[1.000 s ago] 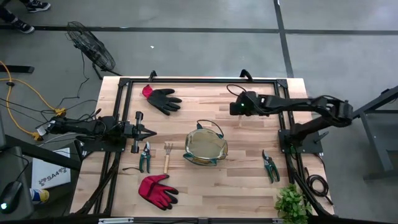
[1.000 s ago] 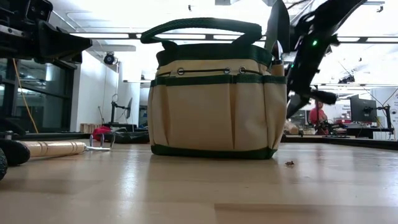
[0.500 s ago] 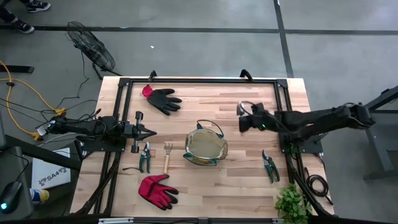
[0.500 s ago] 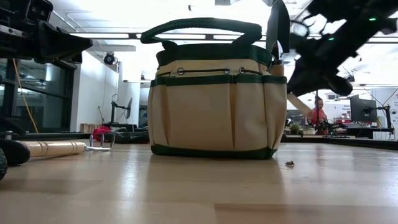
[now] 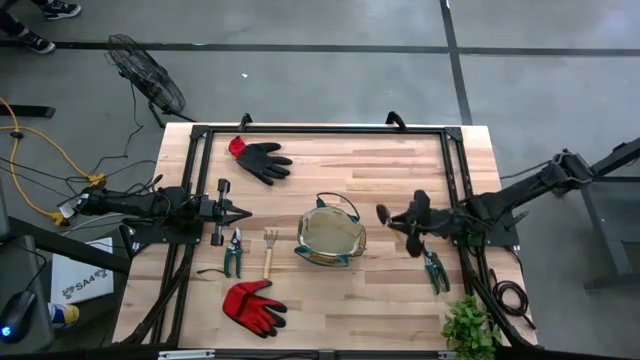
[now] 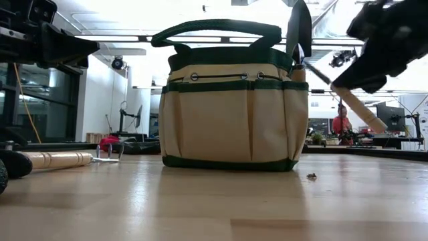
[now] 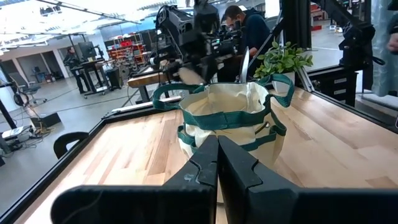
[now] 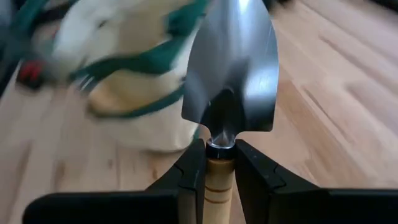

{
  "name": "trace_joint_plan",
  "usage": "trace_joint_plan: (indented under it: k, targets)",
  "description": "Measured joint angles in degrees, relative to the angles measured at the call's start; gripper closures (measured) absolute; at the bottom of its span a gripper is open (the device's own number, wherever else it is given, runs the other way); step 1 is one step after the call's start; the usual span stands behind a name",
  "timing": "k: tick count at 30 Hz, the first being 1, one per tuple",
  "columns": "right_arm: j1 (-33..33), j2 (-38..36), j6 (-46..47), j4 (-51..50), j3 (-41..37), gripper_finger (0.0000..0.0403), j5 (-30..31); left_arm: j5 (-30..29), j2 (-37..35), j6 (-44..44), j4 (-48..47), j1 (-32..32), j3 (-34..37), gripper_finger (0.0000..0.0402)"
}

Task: Pick & Place Garden tools in Gardening bag
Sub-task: Put the brown trowel into the gardening bag

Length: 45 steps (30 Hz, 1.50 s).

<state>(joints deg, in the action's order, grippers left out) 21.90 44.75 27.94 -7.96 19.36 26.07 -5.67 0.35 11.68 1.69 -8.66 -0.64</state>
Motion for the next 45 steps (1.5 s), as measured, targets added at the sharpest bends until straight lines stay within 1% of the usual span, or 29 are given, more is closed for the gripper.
trace_joint_plan:
  k: [2,3,7,10,13,19,22,26,32,37,42,45]
  targets:
    - [2.59,0.24,-5.04,0.71,-0.05,0.0348,2.21,0.02,-0.01,0.0,0.0,0.01,0.0,0.0402]
    - [3.65,0.43,-6.06,0.93,-0.05,0.0348,3.81,0.02,-0.01,0.0,0.0,-0.01,0.0,0.0402]
    - [7.24,1.36,-5.44,2.21,-0.05,0.0348,11.18,0.04,0.0,0.0,-0.01,0.01,0.0,0.0402]
    - [9.72,2.73,-5.57,4.57,-0.05,0.0348,14.8,0.24,0.01,0.0,0.0,0.0,0.0,0.0402]
    - [11.75,4.74,-6.15,8.47,-0.04,0.0348,17.84,0.26,0.01,0.0,-0.02,0.01,0.0,0.0402]
    - [15.35,8.82,-7.88,19.63,-0.03,0.0348,26.34,0.24,0.0,0.0,0.0,-0.01,0.0,0.0402]
    - [16.97,11.02,-9.85,24.27,0.06,0.0348,29.15,0.21,-0.01,0.0,0.0,0.01,0.0,0.0402]
    - [17.28,15.46,-10.44,31.09,0.06,0.0348,28.97,0.21,-0.01,0.0,-0.02,0.01,0.0,0.0402]
    - [17.12,22.65,-14.07,43.71,0.06,0.0348,29.52,0.19,0.0,0.0,0.0,0.0,0.0,0.0402]
    - [15.83,26.64,-16.93,51.31,0.06,0.0348,28.98,0.18,0.01,0.02,0.0,0.0,0.0,0.0402]
    - [13.08,27.28,-20.94,55.7,0.06,0.0348,25.65,0.17,0.0,0.02,-0.02,0.01,0.0,0.0402]
    - [11.21,27.28,-22.44,56.93,0.06,0.0348,21.54,0.15,0.01,0.0,0.0,-0.01,0.0,0.0402]
